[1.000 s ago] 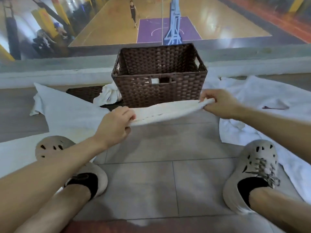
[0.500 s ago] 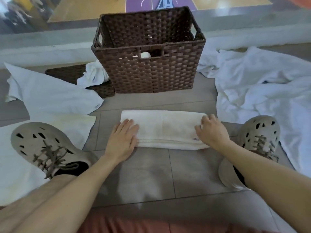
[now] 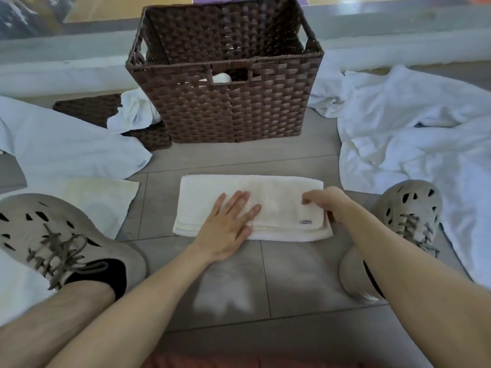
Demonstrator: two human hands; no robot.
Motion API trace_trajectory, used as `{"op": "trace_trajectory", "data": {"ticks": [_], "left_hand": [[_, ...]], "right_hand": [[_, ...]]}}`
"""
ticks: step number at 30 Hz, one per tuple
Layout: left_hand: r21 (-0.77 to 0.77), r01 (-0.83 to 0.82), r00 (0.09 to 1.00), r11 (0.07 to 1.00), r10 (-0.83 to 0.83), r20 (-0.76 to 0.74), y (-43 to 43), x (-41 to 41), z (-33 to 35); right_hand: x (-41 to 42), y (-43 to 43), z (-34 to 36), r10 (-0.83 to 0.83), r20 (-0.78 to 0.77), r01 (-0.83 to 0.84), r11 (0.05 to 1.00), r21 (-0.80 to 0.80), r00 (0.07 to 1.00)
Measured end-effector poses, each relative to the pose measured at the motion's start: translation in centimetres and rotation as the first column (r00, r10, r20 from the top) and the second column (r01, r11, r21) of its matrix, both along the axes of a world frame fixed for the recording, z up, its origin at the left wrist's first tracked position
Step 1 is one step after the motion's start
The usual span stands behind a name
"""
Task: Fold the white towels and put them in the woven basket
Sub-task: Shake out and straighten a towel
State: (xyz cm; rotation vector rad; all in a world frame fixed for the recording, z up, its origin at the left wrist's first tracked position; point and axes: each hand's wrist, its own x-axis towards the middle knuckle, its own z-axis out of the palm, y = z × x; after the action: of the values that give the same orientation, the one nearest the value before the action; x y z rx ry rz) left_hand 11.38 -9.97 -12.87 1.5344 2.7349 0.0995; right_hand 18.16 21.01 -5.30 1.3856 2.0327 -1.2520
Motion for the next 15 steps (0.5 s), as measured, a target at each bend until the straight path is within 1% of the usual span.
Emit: {"op": "trace_trajectory", "data": {"ticks": [2, 4, 8, 9, 10, 11, 12, 13, 14, 15], "left_hand": [[-0.006, 0.061, 0.998, 0.998, -0.061, 0.007, -0.2, 0.6, -0.2], [-0.010, 0.065, 0.998, 0.998, -0.065, 0.008, -0.2, 0.9, -0.4], [-0.040, 0.131, 0.991, 0.991, -0.132, -0.010, -0.9, 0.6, -0.3], [-0.012, 0.135, 0.991, 0.991, -0.135, -0.008, -1.1, 0.7, -0.2], [0.052, 0.098, 0.994, 0.994, -0.100, 0.036, -1.2, 0.8, 0.0], [0.144, 0.013, 0.987, 0.989, -0.035, 0.156, -1.0, 0.8, 0.5], [0.229, -0.143, 0.928, 0.963, 0.050, 0.369, -0.6, 0.7, 1.8], [0.290, -0.358, 0.769, 0.888, 0.104, 0.631, -0.2, 0.3, 3.5], [0.288, -0.579, 0.539, 0.763, 0.093, 0.837, 0.0, -0.4, 5.5], [0.220, -0.743, 0.307, 0.633, 0.030, 0.951, -0.1, -1.3, 7.5]], "right_hand": [[0.3, 0.3, 0.1, -0.058, -0.016, 0.057, 0.995, -0.081, 0.998], [1.0, 1.1, -0.7, -0.122, -0.010, 0.119, 0.978, -0.170, 0.992], [1.8, 0.1, 1.6, -0.178, -0.093, 0.152, 0.958, -0.243, 0.980], [1.5, -0.1, 2.3, -0.201, -0.126, 0.167, 0.956, -0.241, 0.971], [1.1, -0.6, 3.5, -0.200, -0.156, 0.164, 0.962, -0.219, 0.967], [0.3, -1.4, 4.7, -0.186, -0.191, 0.153, 0.973, -0.174, 0.964], [-0.5, -2.5, 6.1, -0.147, -0.237, 0.123, 0.986, -0.113, 0.960], [-1.3, -4.4, 7.8, -0.078, -0.281, 0.070, 0.997, -0.037, 0.956], [-2.3, -6.5, 9.2, 0.005, -0.329, 0.004, 1.000, 0.025, 0.944], [-3.2, -8.9, 10.5, 0.096, -0.368, -0.086, 0.995, 0.042, 0.925]]}}
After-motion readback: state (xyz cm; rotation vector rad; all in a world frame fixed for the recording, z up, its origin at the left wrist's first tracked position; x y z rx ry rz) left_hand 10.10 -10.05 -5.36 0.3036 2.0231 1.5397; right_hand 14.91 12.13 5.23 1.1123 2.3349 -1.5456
